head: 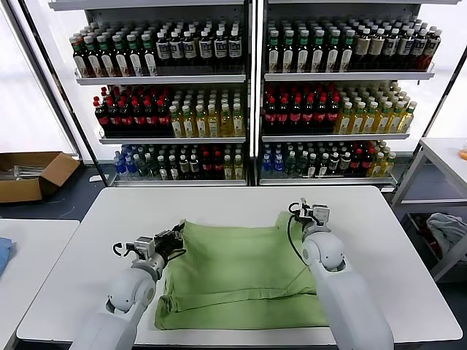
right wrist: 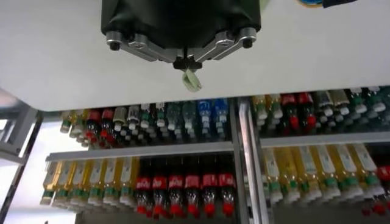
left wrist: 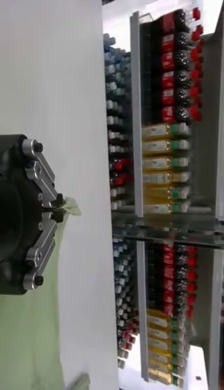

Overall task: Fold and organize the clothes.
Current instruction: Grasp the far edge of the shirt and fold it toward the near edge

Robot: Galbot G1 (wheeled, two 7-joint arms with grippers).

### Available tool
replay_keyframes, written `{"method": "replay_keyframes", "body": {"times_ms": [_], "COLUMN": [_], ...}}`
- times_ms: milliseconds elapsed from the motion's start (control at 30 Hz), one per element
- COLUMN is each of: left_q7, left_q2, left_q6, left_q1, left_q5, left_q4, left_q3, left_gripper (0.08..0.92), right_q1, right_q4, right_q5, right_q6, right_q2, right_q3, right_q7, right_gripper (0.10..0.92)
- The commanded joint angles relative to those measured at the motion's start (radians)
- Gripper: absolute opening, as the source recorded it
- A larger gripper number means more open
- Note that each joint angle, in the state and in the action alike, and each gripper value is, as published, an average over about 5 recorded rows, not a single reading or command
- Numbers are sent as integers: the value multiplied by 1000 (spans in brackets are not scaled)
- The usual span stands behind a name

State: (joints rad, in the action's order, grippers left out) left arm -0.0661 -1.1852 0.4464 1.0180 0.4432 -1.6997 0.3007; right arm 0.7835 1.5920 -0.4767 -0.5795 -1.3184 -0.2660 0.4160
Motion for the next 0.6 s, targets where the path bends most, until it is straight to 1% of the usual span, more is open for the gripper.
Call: {"method": "replay_keyframes", "body": {"times_ms": [33, 367, 600], "left_q7": [8, 28, 30], "left_q2": [8, 11, 11], "left_q6": [-26, -30, -37], "left_q1": [102, 195, 260], "left_q5": [-28, -80, -103], "left_q4": [-126, -197, -227], "left_q3": [18, 36, 58], "left_gripper": [92, 92, 92], "right_q1": [137, 393, 511], "right_q4": [219, 448, 500], "right_q5": [0, -32, -37], "right_q6": [7, 9, 26], "right_q2": [20, 37, 54], "right_q3": [-40, -139, -203], "right_q7": [2, 31, 36], "right_gripper": [106, 106, 106]}}
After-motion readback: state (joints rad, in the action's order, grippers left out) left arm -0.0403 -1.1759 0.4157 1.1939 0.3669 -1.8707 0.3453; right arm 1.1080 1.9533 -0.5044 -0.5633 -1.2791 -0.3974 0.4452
